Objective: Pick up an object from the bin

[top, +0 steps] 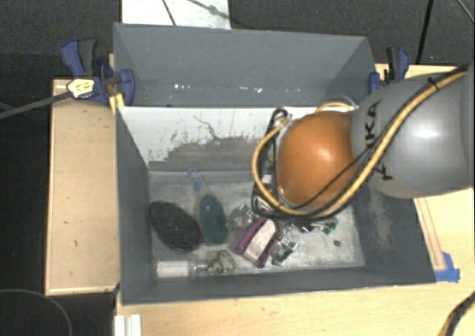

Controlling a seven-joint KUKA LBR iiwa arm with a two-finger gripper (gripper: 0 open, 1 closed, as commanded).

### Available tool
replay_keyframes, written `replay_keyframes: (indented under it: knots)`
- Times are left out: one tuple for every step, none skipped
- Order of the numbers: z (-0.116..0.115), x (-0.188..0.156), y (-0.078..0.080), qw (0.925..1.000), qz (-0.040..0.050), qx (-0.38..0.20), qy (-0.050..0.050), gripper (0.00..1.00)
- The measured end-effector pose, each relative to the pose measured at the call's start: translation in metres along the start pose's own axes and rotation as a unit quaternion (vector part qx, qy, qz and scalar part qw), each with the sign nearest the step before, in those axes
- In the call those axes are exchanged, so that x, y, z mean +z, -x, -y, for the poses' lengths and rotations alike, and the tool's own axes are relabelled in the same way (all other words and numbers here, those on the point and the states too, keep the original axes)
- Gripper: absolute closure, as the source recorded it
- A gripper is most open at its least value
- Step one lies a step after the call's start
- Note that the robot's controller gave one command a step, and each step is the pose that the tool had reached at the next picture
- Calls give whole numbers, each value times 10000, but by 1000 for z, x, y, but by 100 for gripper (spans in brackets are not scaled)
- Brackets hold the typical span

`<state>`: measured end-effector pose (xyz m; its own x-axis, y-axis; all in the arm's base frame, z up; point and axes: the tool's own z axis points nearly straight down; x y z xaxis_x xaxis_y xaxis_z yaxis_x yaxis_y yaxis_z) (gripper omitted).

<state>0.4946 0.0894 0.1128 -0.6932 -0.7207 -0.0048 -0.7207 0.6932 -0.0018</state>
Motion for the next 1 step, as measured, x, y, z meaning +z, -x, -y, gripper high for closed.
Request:
replay_keyframes:
  knots:
    - [1,41,4,9936,-1,-1126,-1,0]
